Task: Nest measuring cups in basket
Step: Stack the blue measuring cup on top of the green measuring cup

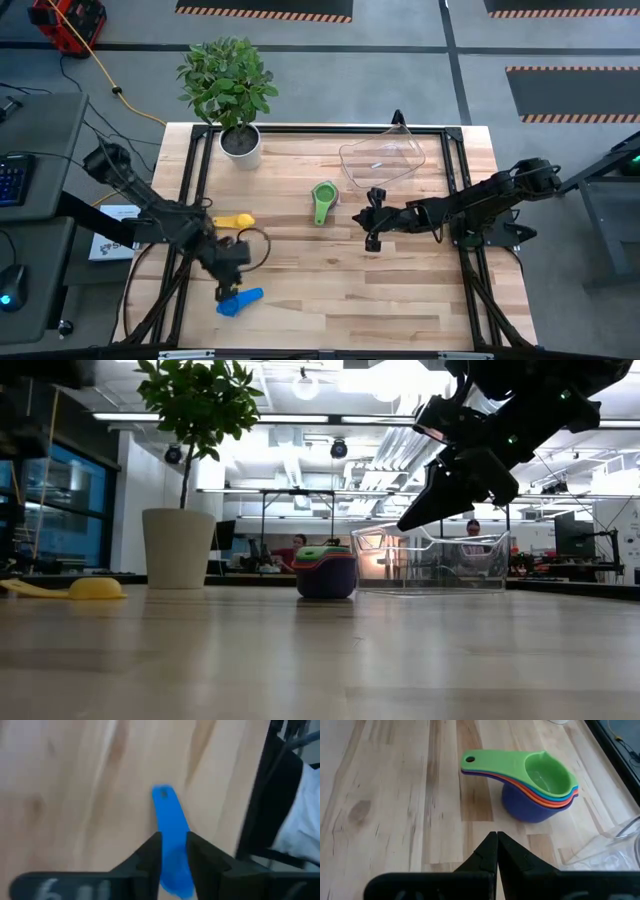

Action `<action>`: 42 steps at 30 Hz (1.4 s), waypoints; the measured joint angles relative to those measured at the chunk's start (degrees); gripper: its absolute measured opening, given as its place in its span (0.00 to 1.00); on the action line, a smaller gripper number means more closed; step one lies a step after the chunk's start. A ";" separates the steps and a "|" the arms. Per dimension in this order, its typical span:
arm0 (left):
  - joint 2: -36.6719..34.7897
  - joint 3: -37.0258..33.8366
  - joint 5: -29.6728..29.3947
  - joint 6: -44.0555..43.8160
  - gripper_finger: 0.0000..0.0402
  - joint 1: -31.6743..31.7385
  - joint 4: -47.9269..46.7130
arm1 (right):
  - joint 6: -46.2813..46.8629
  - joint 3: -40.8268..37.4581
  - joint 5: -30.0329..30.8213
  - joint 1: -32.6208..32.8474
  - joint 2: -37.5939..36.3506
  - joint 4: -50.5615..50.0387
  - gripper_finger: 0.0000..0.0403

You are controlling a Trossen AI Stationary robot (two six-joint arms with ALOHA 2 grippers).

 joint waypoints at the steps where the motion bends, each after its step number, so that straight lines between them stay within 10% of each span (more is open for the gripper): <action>1: -0.01 0.00 0.18 -3.04 0.23 -1.63 -0.10 | 0.06 0.00 -0.03 0.00 0.00 -0.05 0.00; 9: 4.60 0.00 -4.20 -19.83 0.41 -13.09 -0.02 | -0.03 0.00 -0.19 0.00 0.00 -0.66 0.00; 25: 20.34 0.02 0.81 -13.47 0.44 -14.73 6.61 | 2.88 0.00 -1.18 0.00 0.00 -0.86 0.00; 42: 18.65 0.08 1.45 6.29 0.03 -7.74 -5.09 | 3.93 0.00 -2.47 0.04 0.00 -0.58 0.00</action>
